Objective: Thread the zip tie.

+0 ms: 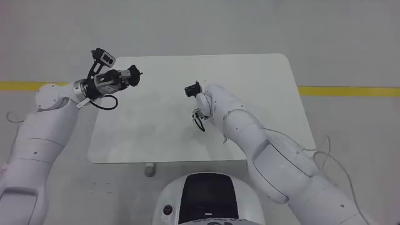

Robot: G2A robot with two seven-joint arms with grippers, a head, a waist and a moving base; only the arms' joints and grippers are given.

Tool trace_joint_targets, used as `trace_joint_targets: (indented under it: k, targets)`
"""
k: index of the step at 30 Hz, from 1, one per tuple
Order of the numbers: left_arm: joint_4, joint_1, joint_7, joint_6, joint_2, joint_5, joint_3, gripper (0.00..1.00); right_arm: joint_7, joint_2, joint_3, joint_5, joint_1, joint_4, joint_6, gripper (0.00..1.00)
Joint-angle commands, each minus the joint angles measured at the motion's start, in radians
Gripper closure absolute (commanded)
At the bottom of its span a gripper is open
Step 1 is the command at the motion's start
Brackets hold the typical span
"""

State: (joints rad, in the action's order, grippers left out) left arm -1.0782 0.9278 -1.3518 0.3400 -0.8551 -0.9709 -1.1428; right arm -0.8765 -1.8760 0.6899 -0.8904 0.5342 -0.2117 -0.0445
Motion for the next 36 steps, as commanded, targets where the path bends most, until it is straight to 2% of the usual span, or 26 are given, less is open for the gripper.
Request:
trace_joint_targets:
  k: [1,4,12,16,27,29,33,36]
  targets:
    - [0.000,0.000,0.000,0.000,0.000,0.000,0.000,1.00,-0.022,0.002,0.004,0.006,-0.005,-0.003,0.020,1.00]
    - [0.000,0.000,0.000,0.000,0.000,0.000,0.000,1.00,-0.046,0.007,0.013,0.018,-0.016,-0.006,0.048,1.00]
    - [0.000,0.000,0.000,0.000,0.000,0.000,0.000,1.00,-0.087,0.024,0.030,0.027,-0.034,-0.027,0.069,1.00]
    - [0.000,0.000,0.000,0.000,0.000,0.000,0.000,1.00,-0.115,0.035,0.043,0.039,-0.038,-0.051,0.097,1.00]
    - [0.000,0.000,0.000,0.000,0.000,0.000,0.000,1.00,-0.113,0.039,0.047,0.042,-0.036,-0.062,0.098,1.00]
    - [0.000,0.000,0.000,0.000,0.000,0.000,0.000,1.00,-0.071,0.050,0.078,0.087,-0.037,-0.069,0.112,1.00]
    - [0.000,0.000,0.000,0.000,0.000,0.000,0.000,1.00,-0.053,0.081,0.116,0.115,-0.041,-0.100,0.149,1.00]
    - [0.000,0.000,0.000,0.000,0.000,0.000,0.000,1.00,-0.052,0.114,0.151,0.130,-0.028,-0.164,0.164,1.00]
